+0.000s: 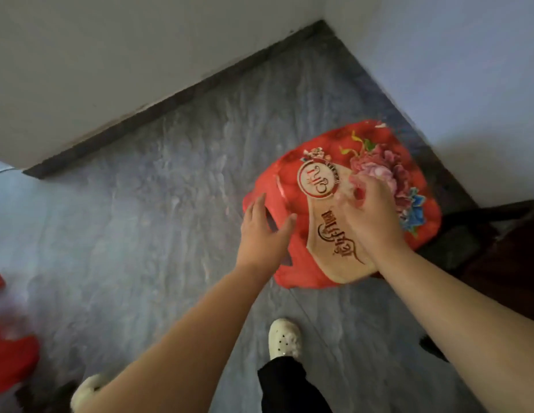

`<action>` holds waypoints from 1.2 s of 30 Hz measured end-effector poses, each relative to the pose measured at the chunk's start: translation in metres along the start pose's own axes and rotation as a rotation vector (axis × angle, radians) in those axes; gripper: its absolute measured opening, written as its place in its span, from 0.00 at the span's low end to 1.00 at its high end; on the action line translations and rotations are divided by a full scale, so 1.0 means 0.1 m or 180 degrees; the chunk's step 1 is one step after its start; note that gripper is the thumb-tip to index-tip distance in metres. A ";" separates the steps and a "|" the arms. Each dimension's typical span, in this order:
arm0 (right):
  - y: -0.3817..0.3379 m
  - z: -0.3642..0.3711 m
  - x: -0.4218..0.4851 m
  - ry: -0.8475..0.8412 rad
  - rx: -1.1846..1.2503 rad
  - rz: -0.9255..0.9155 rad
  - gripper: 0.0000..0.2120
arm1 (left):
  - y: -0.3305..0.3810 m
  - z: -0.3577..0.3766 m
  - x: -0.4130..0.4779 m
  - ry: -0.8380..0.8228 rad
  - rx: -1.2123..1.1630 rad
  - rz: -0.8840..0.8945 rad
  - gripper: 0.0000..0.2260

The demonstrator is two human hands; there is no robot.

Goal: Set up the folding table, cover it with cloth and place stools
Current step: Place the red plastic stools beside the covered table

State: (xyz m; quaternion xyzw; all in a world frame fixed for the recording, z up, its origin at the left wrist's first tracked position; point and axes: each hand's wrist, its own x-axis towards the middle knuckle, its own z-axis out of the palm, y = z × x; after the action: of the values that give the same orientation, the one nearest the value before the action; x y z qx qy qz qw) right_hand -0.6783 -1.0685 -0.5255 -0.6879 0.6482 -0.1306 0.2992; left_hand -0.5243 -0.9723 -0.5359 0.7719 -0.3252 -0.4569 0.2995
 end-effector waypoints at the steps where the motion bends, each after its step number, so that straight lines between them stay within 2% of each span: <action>1: 0.17 -0.10 0.07 0.0023 -0.0032 0.0057 0.21 | 0.10 0.20 0.04 -0.0074 -0.0079 -0.0120 0.34; 4: 0.59 -0.28 0.25 -0.0038 -0.0259 0.0221 0.25 | 0.21 0.62 0.12 -0.0095 -0.0178 -0.0488 0.39; 9: 1.08 -0.42 0.43 -0.0187 -0.0814 0.0263 0.35 | 0.04 0.87 0.19 0.0076 -0.0516 -0.1030 0.46; 11: 1.17 -0.43 0.51 -0.0153 -0.0929 0.0165 0.40 | -0.07 0.90 0.20 0.0067 -0.0638 -0.1097 0.45; 15: 1.25 -0.46 0.71 -0.0348 -0.0663 0.0520 0.54 | -0.10 0.94 0.22 0.0117 -0.0801 -0.1096 0.42; 17: 1.28 -0.46 0.77 -0.0399 -0.0510 0.0587 0.57 | -0.07 0.97 0.23 0.0139 -0.0916 -0.1123 0.43; 21: 1.28 -0.43 0.77 -0.0361 -0.0388 0.0660 0.58 | -0.04 0.97 0.21 0.0154 -0.1111 -0.1187 0.42; 26: 1.05 -0.32 0.56 -0.0029 -0.0343 0.0505 0.53 | -0.09 0.80 0.13 0.0201 -0.1550 -0.1231 0.28; 29: 0.81 -0.17 0.33 0.0067 -0.0356 0.0340 0.51 | -0.22 0.52 0.01 0.0441 -0.1774 -0.1326 0.21; 36: 0.08 0.37 -0.52 -0.0166 -0.0178 -0.0067 0.49 | -0.94 -0.38 -0.74 0.0633 -0.2028 -0.1391 0.18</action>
State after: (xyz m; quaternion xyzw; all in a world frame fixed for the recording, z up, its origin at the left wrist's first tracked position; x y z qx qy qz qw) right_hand -0.6703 -1.0086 -0.5484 -0.7059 0.6364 -0.0976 0.2953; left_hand -0.4959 -0.8510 -0.5537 0.7318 0.0352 -0.5109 0.4497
